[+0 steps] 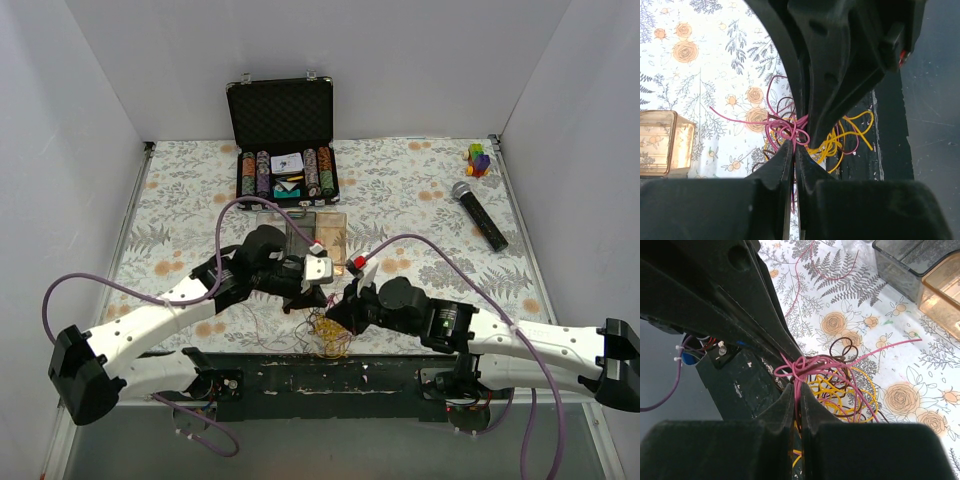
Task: Untangle the cables
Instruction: Untie the cable.
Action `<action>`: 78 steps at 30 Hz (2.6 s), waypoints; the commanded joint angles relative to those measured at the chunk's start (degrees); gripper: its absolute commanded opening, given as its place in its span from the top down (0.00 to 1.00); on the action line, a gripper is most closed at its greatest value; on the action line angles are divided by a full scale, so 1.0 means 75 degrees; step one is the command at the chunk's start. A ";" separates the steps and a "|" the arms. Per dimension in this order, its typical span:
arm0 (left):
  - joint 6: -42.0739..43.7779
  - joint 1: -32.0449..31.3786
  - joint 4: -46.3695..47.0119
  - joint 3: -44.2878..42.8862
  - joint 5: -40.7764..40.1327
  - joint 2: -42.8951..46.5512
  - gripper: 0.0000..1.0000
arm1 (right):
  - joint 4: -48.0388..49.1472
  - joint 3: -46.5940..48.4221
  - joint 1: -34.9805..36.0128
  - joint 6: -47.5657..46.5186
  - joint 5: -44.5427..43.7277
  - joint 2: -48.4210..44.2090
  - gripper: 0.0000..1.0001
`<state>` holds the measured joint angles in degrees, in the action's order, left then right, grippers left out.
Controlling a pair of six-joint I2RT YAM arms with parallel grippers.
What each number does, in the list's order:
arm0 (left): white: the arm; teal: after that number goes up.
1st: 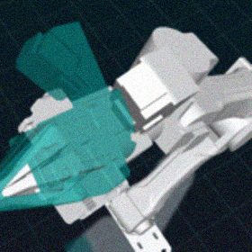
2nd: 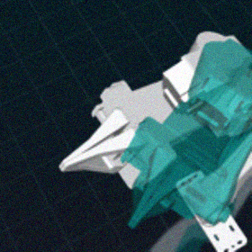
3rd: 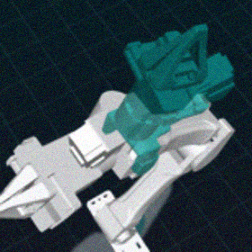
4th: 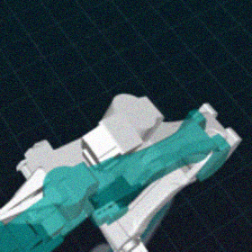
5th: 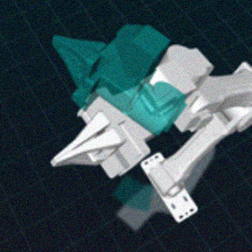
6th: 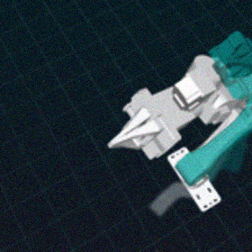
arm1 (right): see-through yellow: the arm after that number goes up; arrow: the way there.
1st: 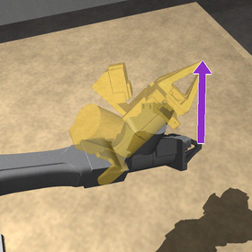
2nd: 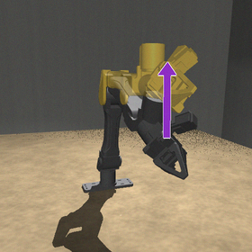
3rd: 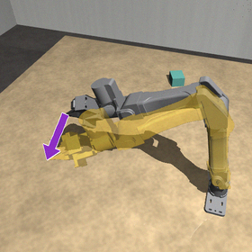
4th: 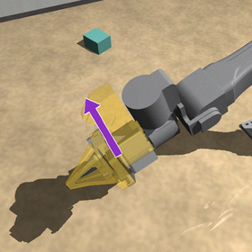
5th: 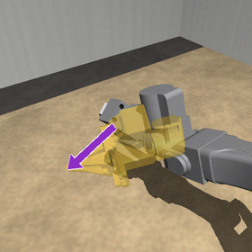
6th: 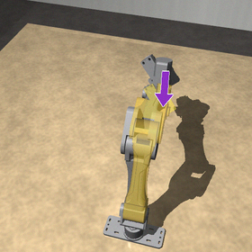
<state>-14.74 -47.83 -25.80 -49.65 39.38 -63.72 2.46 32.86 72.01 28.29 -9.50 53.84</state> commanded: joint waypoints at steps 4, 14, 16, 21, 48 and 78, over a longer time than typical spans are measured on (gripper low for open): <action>0.0254 0.0003 -0.0051 0.0268 -0.0749 0.0610 1.00 | -0.0784 0.0048 -0.0120 0.0048 -0.0409 -0.0908 0.99; 0.0383 -0.0009 -0.0298 0.0373 -0.1113 0.0973 1.00 | -0.1873 -0.0175 -0.0343 0.0153 -0.0761 -0.1659 0.99; 0.0558 0.0003 -0.0484 0.0397 -0.1218 0.1043 1.00 | -0.2131 -0.0210 -0.0367 0.0153 -0.0901 -0.1800 0.99; 0.0794 0.0003 -0.0848 0.0666 -0.1663 0.1476 1.00 | -0.2624 -0.0198 -0.0659 0.0036 -0.1253 -0.2175 0.99; 0.1017 0.0003 -0.2057 0.0796 -0.2555 0.2661 1.00 | -0.2860 0.0001 -0.2968 -0.0573 -0.0575 -0.1965 0.59; 0.0712 0.0003 -0.2161 -0.0083 -0.2496 0.2274 1.00 | 0.2167 0.0399 -0.1972 -0.1288 0.1852 0.2230 0.51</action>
<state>-8.97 -48.10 -40.77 -47.79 20.71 -48.03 11.60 32.38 56.93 20.73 3.46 68.03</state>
